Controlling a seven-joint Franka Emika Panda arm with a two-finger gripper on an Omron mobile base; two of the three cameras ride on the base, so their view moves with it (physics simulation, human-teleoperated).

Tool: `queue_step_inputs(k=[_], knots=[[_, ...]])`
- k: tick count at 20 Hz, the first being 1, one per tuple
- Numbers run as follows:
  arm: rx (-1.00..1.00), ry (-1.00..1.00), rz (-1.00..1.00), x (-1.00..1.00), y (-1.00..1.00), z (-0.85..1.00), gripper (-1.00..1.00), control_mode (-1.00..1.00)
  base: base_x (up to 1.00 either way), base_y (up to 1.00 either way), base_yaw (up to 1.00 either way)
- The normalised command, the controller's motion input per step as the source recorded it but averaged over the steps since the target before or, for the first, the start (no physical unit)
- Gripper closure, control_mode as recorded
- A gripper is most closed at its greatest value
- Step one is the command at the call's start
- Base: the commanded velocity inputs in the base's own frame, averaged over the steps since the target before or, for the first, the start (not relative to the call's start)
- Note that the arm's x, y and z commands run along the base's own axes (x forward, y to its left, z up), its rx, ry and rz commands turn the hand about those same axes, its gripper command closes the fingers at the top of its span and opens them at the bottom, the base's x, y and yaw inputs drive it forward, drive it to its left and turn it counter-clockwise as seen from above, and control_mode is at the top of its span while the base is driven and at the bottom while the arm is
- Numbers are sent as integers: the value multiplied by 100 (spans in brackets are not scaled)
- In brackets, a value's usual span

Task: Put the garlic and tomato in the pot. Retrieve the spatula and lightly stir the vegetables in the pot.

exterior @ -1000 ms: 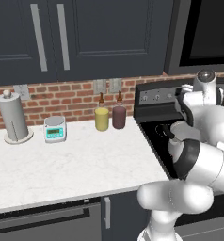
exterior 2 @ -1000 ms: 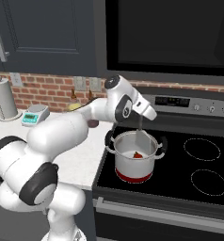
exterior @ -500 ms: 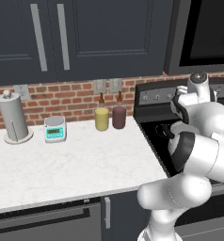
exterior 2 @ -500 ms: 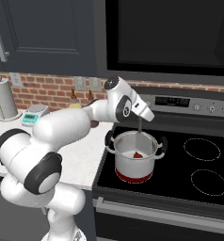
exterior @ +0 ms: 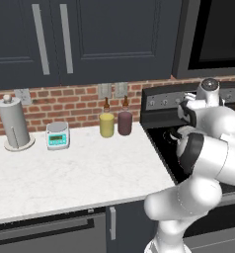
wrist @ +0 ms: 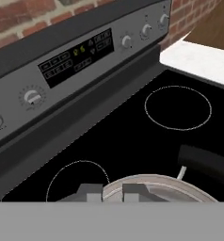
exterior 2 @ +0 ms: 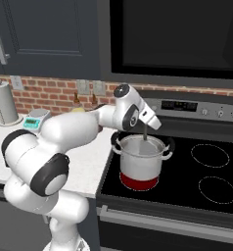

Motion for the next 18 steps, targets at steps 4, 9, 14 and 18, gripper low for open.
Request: queue_step_inputs(k=[4,9,14,18], knots=[[5,0,8,28,0,-30,100,-100,0,0,0],[5,-5,5,-1,0,-8,100,-100,0,0,0],[3,-16,0,-77,-2,20,100,-100,0,0,0],[2,-14,0,-41,0,35,100,-100,0,0,0]])
